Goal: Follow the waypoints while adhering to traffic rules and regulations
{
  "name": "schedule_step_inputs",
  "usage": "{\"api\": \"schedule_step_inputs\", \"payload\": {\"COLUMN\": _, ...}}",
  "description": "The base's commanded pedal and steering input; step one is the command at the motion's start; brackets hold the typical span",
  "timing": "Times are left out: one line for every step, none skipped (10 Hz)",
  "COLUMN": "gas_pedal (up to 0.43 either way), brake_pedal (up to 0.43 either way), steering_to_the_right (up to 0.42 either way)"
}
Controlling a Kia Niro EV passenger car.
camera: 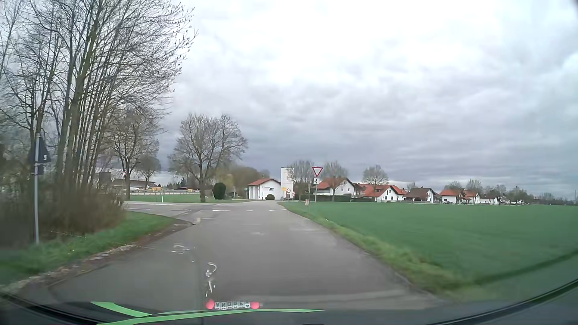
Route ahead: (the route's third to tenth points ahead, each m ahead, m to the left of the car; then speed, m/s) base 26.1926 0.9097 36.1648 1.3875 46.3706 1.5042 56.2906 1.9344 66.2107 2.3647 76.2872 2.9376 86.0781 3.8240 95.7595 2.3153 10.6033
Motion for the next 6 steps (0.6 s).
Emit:
{"api": "schedule_step_inputs", "payload": {"gas_pedal": 0.000, "brake_pedal": 0.110, "steering_to_the_right": -0.019}}
{"api": "schedule_step_inputs", "payload": {"gas_pedal": 0.000, "brake_pedal": 0.116, "steering_to_the_right": -0.018}}
{"api": "schedule_step_inputs", "payload": {"gas_pedal": 0.000, "brake_pedal": 0.128, "steering_to_the_right": -0.018}}
{"api": "schedule_step_inputs", "payload": {"gas_pedal": 0.000, "brake_pedal": 0.128, "steering_to_the_right": -0.017}}
{"api": "schedule_step_inputs", "payload": {"gas_pedal": 0.000, "brake_pedal": 0.128, "steering_to_the_right": -0.017}}
{"api": "schedule_step_inputs", "payload": {"gas_pedal": 0.000, "brake_pedal": 0.134, "steering_to_the_right": -0.016}}
